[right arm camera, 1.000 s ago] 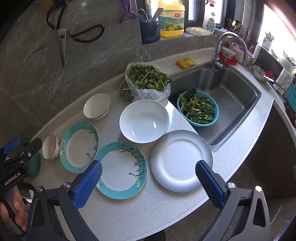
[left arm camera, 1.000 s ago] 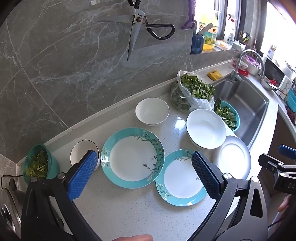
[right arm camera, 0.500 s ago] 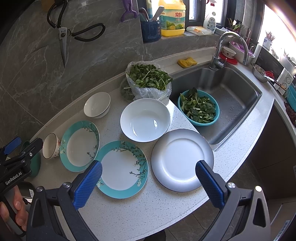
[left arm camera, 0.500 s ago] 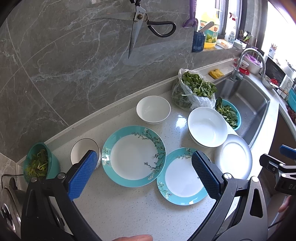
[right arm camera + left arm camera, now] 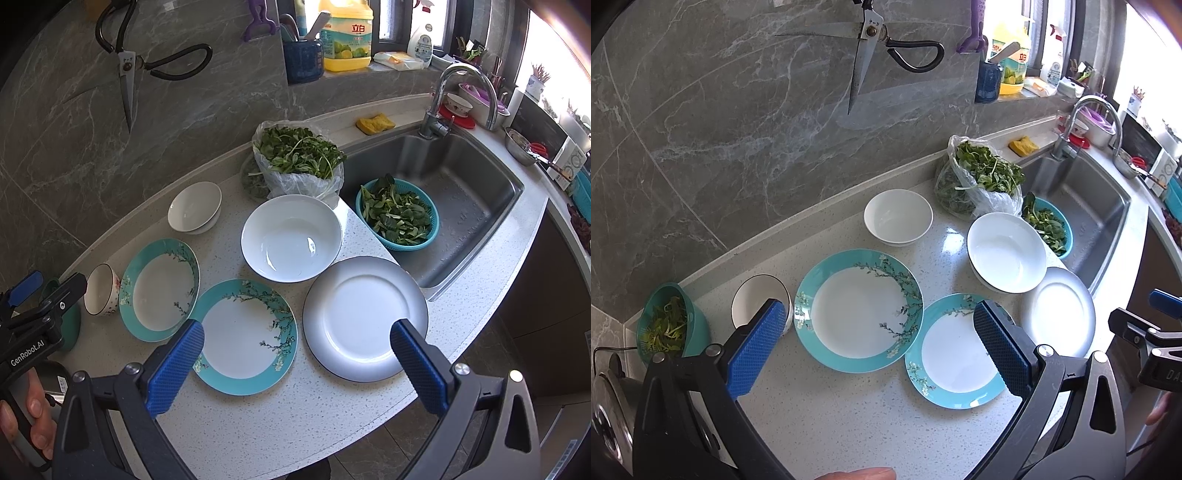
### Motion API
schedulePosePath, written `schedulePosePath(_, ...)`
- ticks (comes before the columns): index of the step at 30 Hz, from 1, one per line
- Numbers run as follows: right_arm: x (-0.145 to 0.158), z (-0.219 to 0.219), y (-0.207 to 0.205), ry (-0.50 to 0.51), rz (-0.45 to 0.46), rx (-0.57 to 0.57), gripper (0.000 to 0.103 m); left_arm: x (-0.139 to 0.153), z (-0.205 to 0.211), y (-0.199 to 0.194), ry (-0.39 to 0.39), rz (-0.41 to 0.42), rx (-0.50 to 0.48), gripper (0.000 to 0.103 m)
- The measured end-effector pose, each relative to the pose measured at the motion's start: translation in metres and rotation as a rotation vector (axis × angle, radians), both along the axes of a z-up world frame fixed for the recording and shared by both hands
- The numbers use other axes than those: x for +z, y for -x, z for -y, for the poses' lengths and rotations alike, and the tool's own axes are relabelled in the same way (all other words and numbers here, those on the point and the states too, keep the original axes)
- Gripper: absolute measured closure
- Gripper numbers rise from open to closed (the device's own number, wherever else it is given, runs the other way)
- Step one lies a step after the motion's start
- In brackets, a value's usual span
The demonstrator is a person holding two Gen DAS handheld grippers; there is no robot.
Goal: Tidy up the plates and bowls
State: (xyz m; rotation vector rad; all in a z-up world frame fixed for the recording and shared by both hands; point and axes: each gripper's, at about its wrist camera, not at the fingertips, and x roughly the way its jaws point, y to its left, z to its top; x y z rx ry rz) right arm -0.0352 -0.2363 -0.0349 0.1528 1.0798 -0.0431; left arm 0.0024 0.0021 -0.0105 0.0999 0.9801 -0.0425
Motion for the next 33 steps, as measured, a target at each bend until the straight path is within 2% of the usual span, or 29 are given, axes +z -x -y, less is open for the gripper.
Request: schedulePosePath(33,-0.006,-0.0055,-0.0008,0.003,-0.01,0.006,0.0,-0.0046,0.0032,-0.0027,-0.002,-0.01,-0.007,0.0)
